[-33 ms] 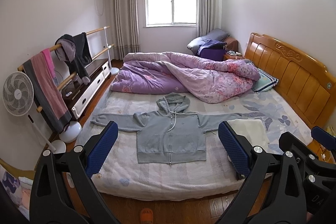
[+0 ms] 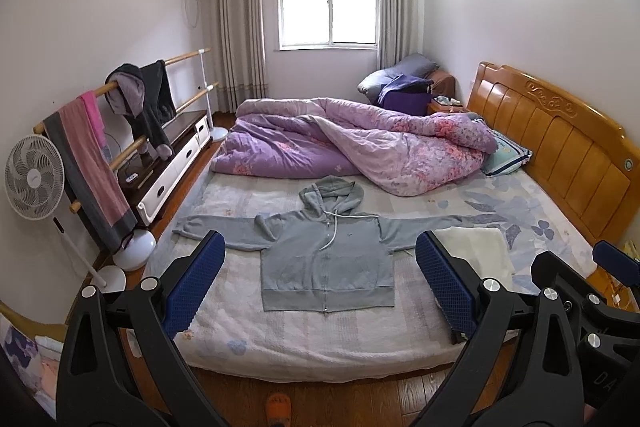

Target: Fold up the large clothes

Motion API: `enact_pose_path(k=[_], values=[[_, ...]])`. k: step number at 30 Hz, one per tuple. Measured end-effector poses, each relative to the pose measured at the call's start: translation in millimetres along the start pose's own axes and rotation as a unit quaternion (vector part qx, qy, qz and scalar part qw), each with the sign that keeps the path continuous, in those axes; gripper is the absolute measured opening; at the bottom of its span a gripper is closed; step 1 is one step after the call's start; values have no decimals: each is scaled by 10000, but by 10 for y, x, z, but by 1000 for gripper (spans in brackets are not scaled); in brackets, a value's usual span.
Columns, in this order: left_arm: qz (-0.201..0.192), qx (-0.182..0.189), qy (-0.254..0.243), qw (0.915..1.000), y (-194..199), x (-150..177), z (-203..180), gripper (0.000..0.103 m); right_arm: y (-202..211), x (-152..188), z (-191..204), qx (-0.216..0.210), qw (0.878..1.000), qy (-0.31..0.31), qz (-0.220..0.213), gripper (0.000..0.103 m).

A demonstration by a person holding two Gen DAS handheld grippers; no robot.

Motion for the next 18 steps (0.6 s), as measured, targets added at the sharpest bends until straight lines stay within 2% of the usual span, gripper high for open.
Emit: enact_pose_path(k=[4, 9, 18], values=[[217, -8, 61, 9997, -421, -14, 94, 96, -352, -65, 207, 21, 9999, 36, 134, 93], [455, 14, 154, 9988, -1003, -139, 461, 96, -958, -186, 523, 66, 9993, 79, 362, 93], [876, 442, 167, 9950, -2484, -622, 1260, 96, -2215, -704, 1266, 404, 9961, 90, 773, 93]])
Point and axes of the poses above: each gripper's, at about its wrist camera, not at the fingertips, and y roughly against the way its jaws point, z to its left, x to its underside, the point moved 5 cm from there along -y, roughly the way its jaws point, and after that the axes turned 2 degrees about -y, right-handed, at the moved point
